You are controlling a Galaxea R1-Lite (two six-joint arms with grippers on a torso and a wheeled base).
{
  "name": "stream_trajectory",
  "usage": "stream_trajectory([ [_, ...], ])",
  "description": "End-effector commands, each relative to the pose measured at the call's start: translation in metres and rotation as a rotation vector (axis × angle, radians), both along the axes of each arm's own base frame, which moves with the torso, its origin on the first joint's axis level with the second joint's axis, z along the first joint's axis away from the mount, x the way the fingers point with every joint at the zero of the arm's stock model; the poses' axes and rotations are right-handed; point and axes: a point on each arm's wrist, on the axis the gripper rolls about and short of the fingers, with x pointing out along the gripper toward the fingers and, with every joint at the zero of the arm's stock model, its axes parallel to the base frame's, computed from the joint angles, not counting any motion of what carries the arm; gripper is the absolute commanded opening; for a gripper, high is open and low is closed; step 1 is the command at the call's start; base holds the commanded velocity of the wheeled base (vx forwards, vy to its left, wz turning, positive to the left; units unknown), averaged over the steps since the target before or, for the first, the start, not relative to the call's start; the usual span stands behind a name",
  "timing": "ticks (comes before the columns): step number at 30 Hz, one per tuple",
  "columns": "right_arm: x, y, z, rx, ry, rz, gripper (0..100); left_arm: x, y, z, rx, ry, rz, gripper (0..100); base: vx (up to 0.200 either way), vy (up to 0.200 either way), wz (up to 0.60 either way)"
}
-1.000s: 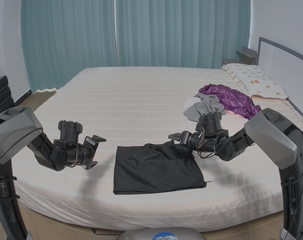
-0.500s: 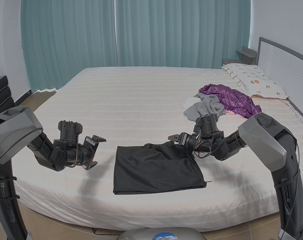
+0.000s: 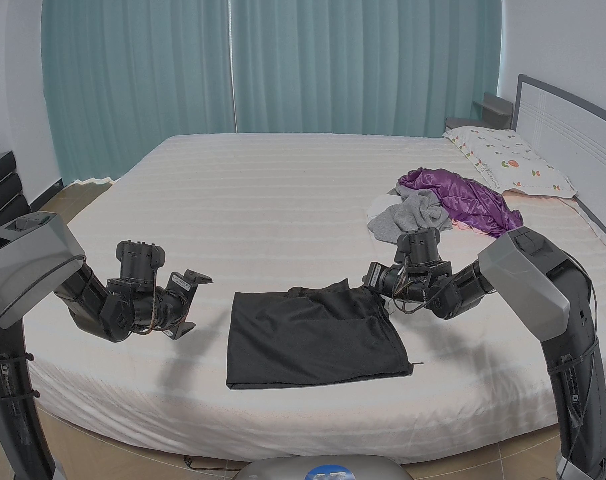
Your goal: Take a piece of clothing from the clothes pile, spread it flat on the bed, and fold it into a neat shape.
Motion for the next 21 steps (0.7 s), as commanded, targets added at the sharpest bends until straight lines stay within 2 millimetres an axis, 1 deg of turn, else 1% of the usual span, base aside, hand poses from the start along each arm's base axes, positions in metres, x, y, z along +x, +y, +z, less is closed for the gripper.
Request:
stream_trajectory([
  [1, 0.002, -0.006, 0.002, 0.000, -0.004, -0.017, 0, 0.000, 0.000, 0.000, 0.000, -0.002, -0.001, 100, 0.000, 0.000, 0.00],
  [3, 0.006, -0.014, 0.003, -0.002, -0.011, -0.048, 0, 0.001, 0.000, 0.000, 0.003, -0.004, 0.003, 100, 0.000, 0.000, 0.00],
  [6, 0.007, -0.019, 0.004, 0.000, -0.011, -0.058, 0, 0.002, 0.000, 0.000, 0.006, -0.004, 0.005, 100, 0.000, 0.000, 0.00],
  [11, 0.005, -0.018, 0.008, 0.016, -0.007, -0.062, 0, 0.002, -0.001, -0.001, 0.008, -0.002, 0.006, 100, 0.000, 0.000, 0.00],
  [13, 0.003, -0.012, 0.009, 0.016, -0.006, -0.049, 0, 0.002, -0.001, -0.001, 0.008, -0.002, 0.006, 100, 0.000, 0.000, 0.00],
  [14, 0.002, -0.009, 0.010, 0.018, -0.007, -0.040, 100, 0.002, -0.001, -0.001, 0.008, -0.002, 0.006, 100, 0.000, 0.000, 0.00],
  [18, -0.001, 0.002, 0.008, 0.018, -0.005, -0.020, 100, 0.002, -0.001, -0.001, 0.008, -0.002, 0.006, 100, 0.000, 0.000, 0.00],
  [21, -0.003, 0.005, 0.005, 0.014, 0.001, -0.014, 100, 0.001, -0.001, -0.002, 0.009, 0.000, 0.007, 100, 0.000, 0.000, 0.00],
])
